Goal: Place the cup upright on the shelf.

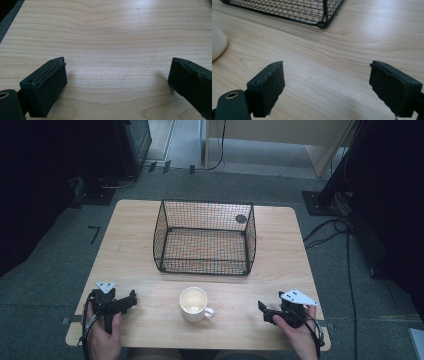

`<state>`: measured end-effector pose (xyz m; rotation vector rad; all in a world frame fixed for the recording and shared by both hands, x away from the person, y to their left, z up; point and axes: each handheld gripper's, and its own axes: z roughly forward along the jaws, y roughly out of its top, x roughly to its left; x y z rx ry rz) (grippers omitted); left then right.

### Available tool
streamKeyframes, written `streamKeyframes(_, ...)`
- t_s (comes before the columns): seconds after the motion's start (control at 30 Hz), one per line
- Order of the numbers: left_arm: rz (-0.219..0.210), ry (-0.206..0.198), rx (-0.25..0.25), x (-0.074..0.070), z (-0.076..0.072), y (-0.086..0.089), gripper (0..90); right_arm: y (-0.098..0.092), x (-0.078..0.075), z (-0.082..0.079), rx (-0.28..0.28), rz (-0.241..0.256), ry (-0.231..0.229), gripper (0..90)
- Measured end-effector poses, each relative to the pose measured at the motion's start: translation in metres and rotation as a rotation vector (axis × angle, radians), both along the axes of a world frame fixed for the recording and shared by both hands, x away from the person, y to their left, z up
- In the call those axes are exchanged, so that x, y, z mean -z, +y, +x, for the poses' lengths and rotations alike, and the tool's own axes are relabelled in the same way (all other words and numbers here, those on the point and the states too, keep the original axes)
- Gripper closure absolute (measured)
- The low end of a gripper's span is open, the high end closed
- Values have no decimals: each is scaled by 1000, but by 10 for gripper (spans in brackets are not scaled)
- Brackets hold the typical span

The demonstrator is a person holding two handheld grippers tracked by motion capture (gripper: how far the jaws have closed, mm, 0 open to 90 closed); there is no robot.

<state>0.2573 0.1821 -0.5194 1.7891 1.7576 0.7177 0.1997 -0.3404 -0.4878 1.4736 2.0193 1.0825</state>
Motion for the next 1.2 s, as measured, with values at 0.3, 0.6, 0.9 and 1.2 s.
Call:
streamKeyframes(0.3,0,0,0,0,0,0,22,27,-5,-2,-76,18,-6,128)
streamKeyframes(0.6,0,0,0,0,0,0,22,45,-7,-5,-129,23,-9,129)
streamKeyframes(0.9,0,0,0,0,0,0,22,65,-8,-8,-193,35,-12,130)
streamKeyframes(1.2,0,0,0,0,0,0,22,78,-10,-10,-234,43,-9,132)
